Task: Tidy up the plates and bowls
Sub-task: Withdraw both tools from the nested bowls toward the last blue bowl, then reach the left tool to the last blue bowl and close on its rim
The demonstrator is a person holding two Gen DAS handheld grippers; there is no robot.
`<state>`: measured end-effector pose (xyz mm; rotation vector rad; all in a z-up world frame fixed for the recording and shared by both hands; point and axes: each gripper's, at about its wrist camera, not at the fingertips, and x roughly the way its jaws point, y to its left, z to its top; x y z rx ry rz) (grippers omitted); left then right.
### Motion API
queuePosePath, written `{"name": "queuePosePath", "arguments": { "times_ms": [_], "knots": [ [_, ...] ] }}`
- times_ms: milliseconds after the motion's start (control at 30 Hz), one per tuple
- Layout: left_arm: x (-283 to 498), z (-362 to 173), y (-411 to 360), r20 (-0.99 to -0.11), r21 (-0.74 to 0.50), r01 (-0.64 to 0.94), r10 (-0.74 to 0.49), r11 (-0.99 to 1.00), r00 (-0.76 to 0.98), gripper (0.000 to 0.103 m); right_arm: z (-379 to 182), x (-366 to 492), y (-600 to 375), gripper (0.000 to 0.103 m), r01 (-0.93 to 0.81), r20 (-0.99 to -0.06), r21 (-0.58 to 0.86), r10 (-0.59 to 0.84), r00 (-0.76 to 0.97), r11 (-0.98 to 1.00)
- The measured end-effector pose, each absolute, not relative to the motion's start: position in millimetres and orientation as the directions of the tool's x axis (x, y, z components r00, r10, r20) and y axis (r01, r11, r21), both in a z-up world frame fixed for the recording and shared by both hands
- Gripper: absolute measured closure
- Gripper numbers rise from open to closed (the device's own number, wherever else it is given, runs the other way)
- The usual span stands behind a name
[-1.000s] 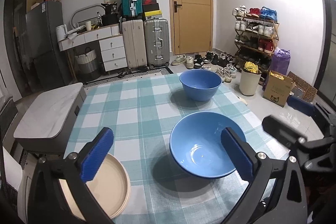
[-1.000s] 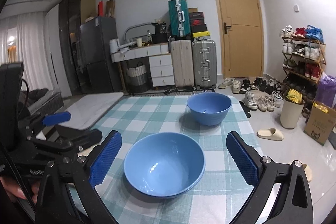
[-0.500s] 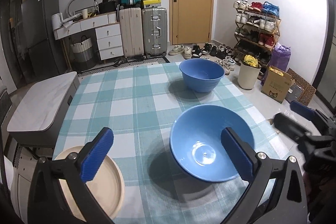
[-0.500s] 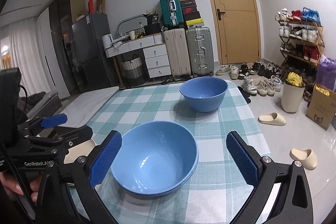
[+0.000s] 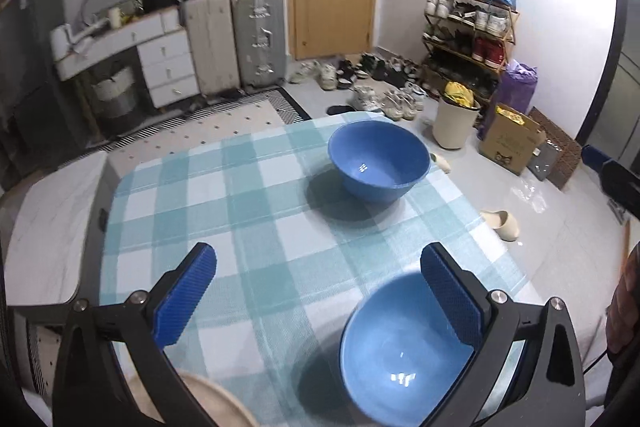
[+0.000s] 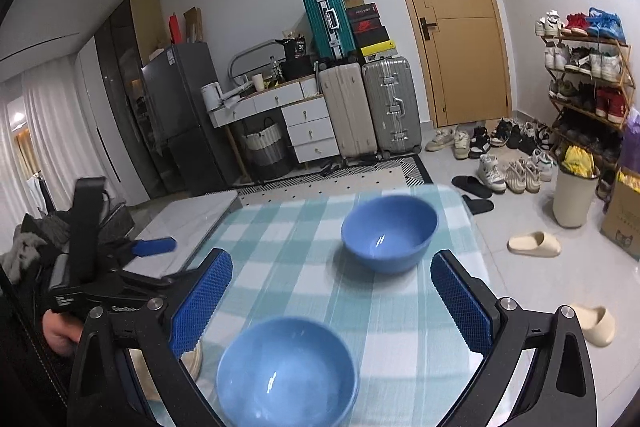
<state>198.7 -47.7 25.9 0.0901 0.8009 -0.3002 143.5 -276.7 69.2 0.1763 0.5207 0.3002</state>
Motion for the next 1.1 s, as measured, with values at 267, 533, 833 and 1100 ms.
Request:
{"name": "queuePosePath", "arguments": {
  "times_ms": [267,533,833,1100],
  "knots": [
    [275,18,-72,-0.800,-0.104,0.305,-0.262,0.947,0.541,0.000,84,235,-295,0.002,-0.205,-0.563,0.224,0.298,0.771,0.953],
    [356,-29,-107,-0.860,-0.088,0.315,-0.232,0.945,0.455,0.002,26,332,-315,0.002,-0.114,-0.709,0.276,0.282,0.646,0.954],
    [404,-80,-128,-0.897,-0.145,0.287,-0.248,0.947,0.365,0.003,-52,392,-332,0.008,-0.059,-0.788,0.304,0.286,0.545,0.951],
    [424,-99,-139,-0.913,-0.105,0.297,-0.211,0.949,0.350,0.015,-87,420,-344,0.009,-0.025,-0.810,0.304,0.272,0.519,0.952]
  ]
}}
